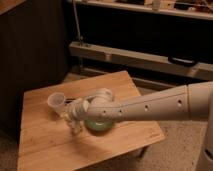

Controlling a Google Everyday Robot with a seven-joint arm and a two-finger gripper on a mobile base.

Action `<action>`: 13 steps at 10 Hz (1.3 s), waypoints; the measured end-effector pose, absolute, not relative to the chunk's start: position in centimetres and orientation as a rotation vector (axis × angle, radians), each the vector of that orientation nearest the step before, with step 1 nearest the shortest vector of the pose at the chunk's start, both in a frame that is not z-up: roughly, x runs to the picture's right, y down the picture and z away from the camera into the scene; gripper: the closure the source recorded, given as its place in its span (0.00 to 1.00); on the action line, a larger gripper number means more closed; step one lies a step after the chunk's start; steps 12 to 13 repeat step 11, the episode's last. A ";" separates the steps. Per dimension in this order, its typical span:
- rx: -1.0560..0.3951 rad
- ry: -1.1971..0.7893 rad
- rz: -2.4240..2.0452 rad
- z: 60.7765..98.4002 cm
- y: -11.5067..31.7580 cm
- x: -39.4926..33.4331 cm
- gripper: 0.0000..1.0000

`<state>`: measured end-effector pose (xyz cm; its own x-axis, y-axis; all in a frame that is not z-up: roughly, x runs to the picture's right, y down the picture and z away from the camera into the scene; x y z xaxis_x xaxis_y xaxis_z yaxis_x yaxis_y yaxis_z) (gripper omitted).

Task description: Stand the bottle upright

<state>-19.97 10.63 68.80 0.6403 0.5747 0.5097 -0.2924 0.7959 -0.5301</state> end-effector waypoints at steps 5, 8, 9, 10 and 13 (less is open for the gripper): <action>-0.448 -0.713 0.519 69.3 11.2 -19.9 0.20; -0.456 -0.702 0.513 69.5 11.5 -19.7 0.20; -0.460 -0.697 0.510 69.4 11.6 -19.4 0.20; -0.464 -0.690 0.512 69.2 11.8 -18.7 0.20; -0.467 -0.685 0.515 69.0 12.1 -18.0 0.20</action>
